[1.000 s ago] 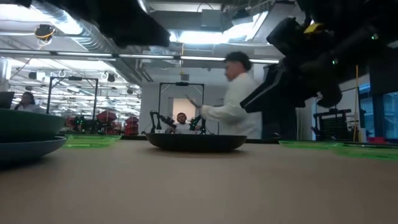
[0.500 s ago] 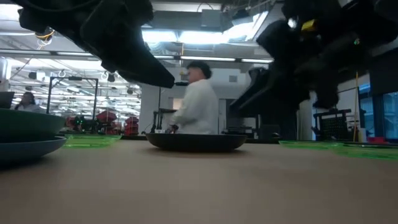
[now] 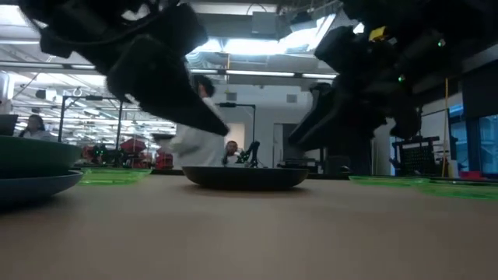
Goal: Stack plastic plates
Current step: Stack the black plate on top of the dark green plate
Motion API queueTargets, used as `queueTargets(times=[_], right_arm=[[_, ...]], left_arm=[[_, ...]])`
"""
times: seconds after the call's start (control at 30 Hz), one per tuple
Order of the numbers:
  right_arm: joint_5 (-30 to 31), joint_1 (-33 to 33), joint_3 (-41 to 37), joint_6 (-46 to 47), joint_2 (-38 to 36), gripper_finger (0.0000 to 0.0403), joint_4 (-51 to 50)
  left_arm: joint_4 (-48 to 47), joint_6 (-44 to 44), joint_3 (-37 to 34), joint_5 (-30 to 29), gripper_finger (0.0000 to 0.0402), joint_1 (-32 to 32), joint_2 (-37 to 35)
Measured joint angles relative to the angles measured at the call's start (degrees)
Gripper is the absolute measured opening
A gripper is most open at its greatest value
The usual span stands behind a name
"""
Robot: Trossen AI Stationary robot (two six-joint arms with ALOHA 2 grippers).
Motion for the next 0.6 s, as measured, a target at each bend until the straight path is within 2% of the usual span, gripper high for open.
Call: queueTargets(times=[0.23, 0.47, 0.6], right_arm=[[-1.26, 2.49, -0.01, 1.23, -8.54, 0.0159, -8.27], [1.06, 5.54, -0.09, -1.94, -19.21, 0.0159, -12.52], [2.32, 5.62, -0.02, -3.99, -26.08, 0.0159, -13.21]], left_arm=[[-10.23, 1.12, 6.37, 0.13, 0.0125, 1.97, 4.18], [-10.64, 1.14, 8.1, -0.64, 0.0125, 3.77, 8.74], [-10.75, 1.16, 8.24, 2.49, 0.0123, 4.72, 9.12]])
